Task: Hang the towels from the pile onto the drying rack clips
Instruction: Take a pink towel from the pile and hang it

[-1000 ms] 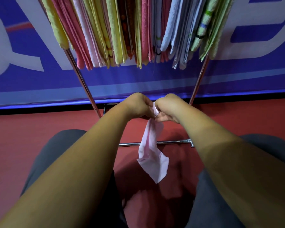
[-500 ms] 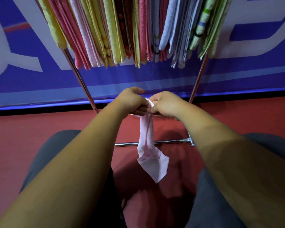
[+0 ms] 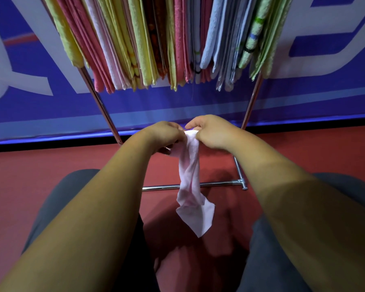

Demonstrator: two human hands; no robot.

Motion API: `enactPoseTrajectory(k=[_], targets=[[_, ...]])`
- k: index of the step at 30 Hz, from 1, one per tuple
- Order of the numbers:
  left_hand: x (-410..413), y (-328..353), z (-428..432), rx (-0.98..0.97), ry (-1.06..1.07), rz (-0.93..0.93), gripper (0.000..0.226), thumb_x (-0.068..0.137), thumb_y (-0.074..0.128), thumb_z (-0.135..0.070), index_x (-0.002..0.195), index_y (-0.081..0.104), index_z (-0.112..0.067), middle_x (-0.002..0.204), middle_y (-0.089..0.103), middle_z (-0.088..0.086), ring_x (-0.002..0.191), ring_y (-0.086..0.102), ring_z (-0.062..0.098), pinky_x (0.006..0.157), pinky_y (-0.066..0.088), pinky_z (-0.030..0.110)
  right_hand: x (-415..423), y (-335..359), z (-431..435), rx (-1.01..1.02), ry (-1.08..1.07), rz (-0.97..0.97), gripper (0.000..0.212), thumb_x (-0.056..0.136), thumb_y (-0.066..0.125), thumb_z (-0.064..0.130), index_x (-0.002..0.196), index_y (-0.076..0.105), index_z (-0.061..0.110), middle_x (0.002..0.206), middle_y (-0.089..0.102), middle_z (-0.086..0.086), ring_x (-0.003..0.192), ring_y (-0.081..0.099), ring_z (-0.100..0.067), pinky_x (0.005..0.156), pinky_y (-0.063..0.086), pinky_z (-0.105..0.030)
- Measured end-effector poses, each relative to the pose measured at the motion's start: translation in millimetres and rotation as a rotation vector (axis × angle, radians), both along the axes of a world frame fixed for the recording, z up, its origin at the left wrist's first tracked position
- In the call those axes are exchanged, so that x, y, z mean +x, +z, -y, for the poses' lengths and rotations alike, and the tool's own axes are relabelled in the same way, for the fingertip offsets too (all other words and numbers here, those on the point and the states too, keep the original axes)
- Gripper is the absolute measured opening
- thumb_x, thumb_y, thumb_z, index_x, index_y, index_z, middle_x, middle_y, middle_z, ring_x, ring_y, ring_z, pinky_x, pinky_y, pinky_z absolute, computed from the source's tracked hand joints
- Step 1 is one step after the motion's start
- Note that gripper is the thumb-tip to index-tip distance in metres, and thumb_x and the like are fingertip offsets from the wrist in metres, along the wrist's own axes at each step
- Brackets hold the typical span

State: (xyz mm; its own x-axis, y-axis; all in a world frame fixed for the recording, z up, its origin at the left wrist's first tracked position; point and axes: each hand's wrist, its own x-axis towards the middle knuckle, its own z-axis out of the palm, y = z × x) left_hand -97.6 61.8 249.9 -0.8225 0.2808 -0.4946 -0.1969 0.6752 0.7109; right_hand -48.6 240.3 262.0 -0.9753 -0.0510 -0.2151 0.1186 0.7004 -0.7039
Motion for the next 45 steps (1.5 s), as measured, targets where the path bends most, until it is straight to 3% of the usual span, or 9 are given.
enactPoseTrajectory(k=[5, 10, 14, 19, 23, 25, 30, 39, 45], targets=[[-1, -13, 6, -0.226, -0.106, -0.18, 0.013, 0.085, 0.078, -0.028, 0.094, 0.074, -0.02, 0.093, 0.075, 0.005, 0.082, 0.063, 0.021, 0.079, 0.056, 0.035, 6, 7, 0, -0.087, -0.099, 0.019, 0.061, 0.087, 0.038, -0.005, 0.13, 0.064, 0.029, 0.085, 0.079, -0.009, 0.061, 0.072, -0.015, 0.055, 0.052, -0.02], [9, -7, 9, -0.29, 0.013, -0.329, 0.032, 0.071, 0.062, -0.055, 0.083, 0.06, -0.025, 0.108, 0.071, 0.009, 0.101, 0.066, 0.034, 0.095, 0.057, 0.044, 20, 19, 1, -0.121, -0.246, -0.124, 0.046, 0.093, 0.042, 0.003, 0.125, 0.063, 0.028, 0.081, 0.08, -0.004, 0.049, 0.06, 0.008, 0.051, 0.04, -0.015], [18, 8, 19, 0.021, 0.168, -0.395, 0.02, 0.085, 0.073, -0.032, 0.094, 0.068, -0.015, 0.089, 0.072, 0.008, 0.078, 0.065, 0.025, 0.079, 0.06, 0.045, 32, 30, -4, -0.188, -0.394, -0.258, 0.035, 0.09, 0.046, 0.011, 0.108, 0.069, 0.03, 0.084, 0.078, -0.001, 0.083, 0.072, -0.011, 0.064, 0.048, -0.024], [32, 55, 22, 0.388, 0.275, -0.506, 0.005, 0.095, 0.072, -0.011, 0.093, 0.076, -0.015, 0.078, 0.067, -0.005, 0.072, 0.057, 0.009, 0.07, 0.05, 0.029, 42, 66, -13, -0.23, -0.484, -0.451, 0.027, 0.088, 0.055, 0.012, 0.104, 0.07, 0.027, 0.094, 0.076, 0.0, 0.083, 0.075, -0.018, 0.073, 0.059, -0.032], [43, 114, 13, 0.567, 0.259, -0.598, 0.008, 0.1, 0.072, -0.014, 0.102, 0.08, -0.016, 0.08, 0.072, -0.01, 0.07, 0.061, -0.001, 0.066, 0.052, 0.018, 50, 107, -17, -0.35, -0.542, -0.569, 0.03, 0.09, 0.054, 0.006, 0.105, 0.069, 0.028, 0.089, 0.078, 0.002, 0.078, 0.076, -0.007, 0.06, 0.054, -0.023], [46, 141, 8, 0.579, 0.234, -0.64, 0.008, 0.101, 0.071, -0.017, 0.101, 0.079, -0.017, 0.08, 0.071, -0.01, 0.068, 0.06, -0.001, 0.063, 0.051, 0.015, 54, 129, -19, -0.385, -0.573, -0.591, 0.031, 0.092, 0.05, 0.001, 0.103, 0.07, 0.022, 0.08, 0.078, 0.002, 0.065, 0.069, 0.004, 0.05, 0.047, -0.02], [51, 199, 4, 0.603, 0.175, -0.679, 0.015, 0.104, 0.068, -0.023, 0.11, 0.078, -0.013, 0.093, 0.075, 0.0, 0.077, 0.066, 0.008, 0.066, 0.056, 0.025, 58, 184, -27, -0.433, -0.607, -0.64, 0.03, 0.095, 0.052, 0.008, 0.093, 0.076, 0.026, 0.076, 0.08, 0.006, 0.072, 0.074, -0.02, 0.065, 0.059, -0.038], [45, 283, 8, 0.67, 0.182, -0.81, 0.012, 0.1, 0.07, -0.029, 0.097, 0.079, -0.023, 0.084, 0.068, 0.001, 0.078, 0.06, 0.019, 0.069, 0.052, 0.039, 55, 262, -32, -0.356, -0.566, -0.776, 0.023, 0.086, 0.062, 0.022, 0.096, 0.08, 0.032, 0.09, 0.078, 0.011, 0.081, 0.071, -0.012, 0.064, 0.056, -0.031], [46, 315, 10, 0.6, 0.23, -0.898, 0.012, 0.104, 0.067, -0.03, 0.105, 0.077, -0.022, 0.077, 0.063, -0.01, 0.062, 0.056, 0.0, 0.056, 0.049, 0.02, 49, 297, -35, -0.523, -0.464, -0.728, 0.028, 0.085, 0.067, 0.016, 0.109, 0.076, 0.026, 0.103, 0.078, 0.001, 0.095, 0.077, -0.022, 0.073, 0.068, -0.043]])
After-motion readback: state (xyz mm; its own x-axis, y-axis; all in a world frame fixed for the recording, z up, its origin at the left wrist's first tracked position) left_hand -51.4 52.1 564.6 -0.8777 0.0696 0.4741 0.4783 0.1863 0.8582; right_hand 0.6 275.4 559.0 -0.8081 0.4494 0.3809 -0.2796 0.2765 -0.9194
